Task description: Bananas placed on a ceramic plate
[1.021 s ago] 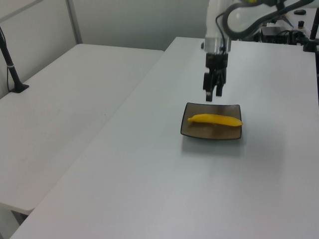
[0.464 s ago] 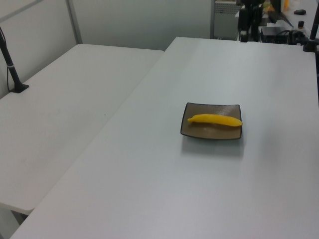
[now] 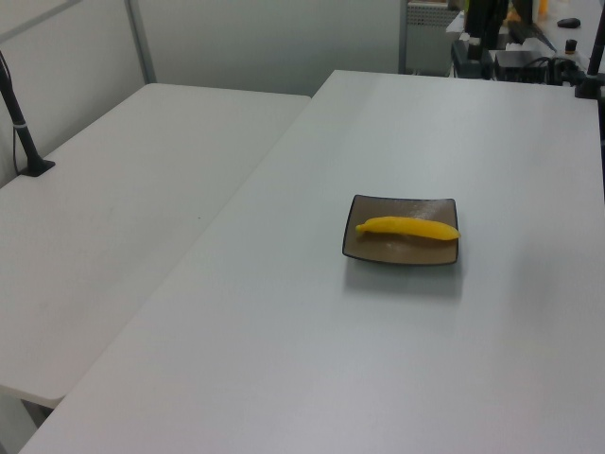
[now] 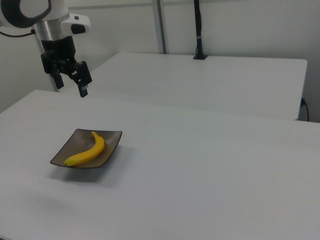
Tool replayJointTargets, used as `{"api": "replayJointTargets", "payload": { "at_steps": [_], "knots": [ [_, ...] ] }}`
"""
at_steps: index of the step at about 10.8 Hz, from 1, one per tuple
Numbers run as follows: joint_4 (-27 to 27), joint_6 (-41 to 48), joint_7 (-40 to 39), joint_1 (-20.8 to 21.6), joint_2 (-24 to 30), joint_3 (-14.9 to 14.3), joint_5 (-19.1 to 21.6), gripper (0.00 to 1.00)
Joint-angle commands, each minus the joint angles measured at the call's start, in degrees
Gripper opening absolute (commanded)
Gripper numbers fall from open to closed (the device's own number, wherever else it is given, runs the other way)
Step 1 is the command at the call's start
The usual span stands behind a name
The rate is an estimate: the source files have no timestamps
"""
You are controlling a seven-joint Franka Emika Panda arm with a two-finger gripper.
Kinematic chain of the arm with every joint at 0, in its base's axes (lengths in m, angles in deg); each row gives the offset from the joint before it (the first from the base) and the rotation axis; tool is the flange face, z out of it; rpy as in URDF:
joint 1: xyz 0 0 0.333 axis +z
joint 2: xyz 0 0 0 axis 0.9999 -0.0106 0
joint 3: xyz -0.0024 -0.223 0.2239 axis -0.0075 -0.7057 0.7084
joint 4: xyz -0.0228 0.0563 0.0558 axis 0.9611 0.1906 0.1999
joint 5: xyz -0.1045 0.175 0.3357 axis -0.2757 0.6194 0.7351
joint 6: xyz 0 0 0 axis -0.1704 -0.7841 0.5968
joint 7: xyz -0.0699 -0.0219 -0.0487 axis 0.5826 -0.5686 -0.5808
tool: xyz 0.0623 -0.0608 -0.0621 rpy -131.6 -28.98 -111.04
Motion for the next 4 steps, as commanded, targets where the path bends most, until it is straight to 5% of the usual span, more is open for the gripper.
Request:
{"api": "replayJointTargets", "payload": {
  "at_steps": [1, 4],
  "knots": [
    [-0.41, -7.06, -7.05, 1.91, -2.70, 0.45, -1.51, 1.00],
    [-0.85, -9.02, -7.41, 3.13, -5.08, 1.16, -4.32, 1.00]
  ]
}}
